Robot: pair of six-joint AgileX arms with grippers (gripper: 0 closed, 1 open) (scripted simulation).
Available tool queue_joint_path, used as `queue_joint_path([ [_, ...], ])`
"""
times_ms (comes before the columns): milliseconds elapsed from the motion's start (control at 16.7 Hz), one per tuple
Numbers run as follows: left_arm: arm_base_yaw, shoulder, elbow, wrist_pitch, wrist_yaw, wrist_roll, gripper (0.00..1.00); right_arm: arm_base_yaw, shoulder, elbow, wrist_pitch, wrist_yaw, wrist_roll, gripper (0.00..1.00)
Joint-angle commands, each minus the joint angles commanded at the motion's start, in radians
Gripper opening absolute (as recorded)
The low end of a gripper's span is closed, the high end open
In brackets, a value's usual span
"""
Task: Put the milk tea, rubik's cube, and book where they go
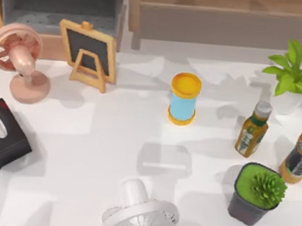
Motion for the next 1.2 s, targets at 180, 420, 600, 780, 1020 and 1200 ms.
queue_joint_path([
  [180, 0.0, 0.0, 0.0, 0.0, 0.0, 0.0, 1.0, 0.022, -0.171, -0.161, -0.007, 0.02, 0.0, 1.0],
  [420, 0.0, 0.0, 0.0, 0.0, 0.0, 0.0, 1.0, 0.059, -0.466, -0.444, -0.021, 0.055, -0.002, 1.0],
  [600, 0.0, 0.0, 0.0, 0.0, 0.0, 0.0, 1.0, 0.093, -0.721, -0.691, -0.033, 0.085, -0.006, 1.0],
  [780, 0.0, 0.0, 0.0, 0.0, 0.0, 0.0, 1.0, 0.129, -1.009, -0.963, -0.047, 0.117, -0.01, 1.0],
  [1020, 0.0, 0.0, 0.0, 0.0, 0.0, 0.0, 1.0, 0.172, -1.372, -1.308, -0.063, 0.157, -0.013, 1.0],
  [1200, 0.0, 0.0, 0.0, 0.0, 0.0, 0.0, 1.0, 0.197, -1.553, -1.484, -0.071, 0.18, -0.014, 1.0],
])
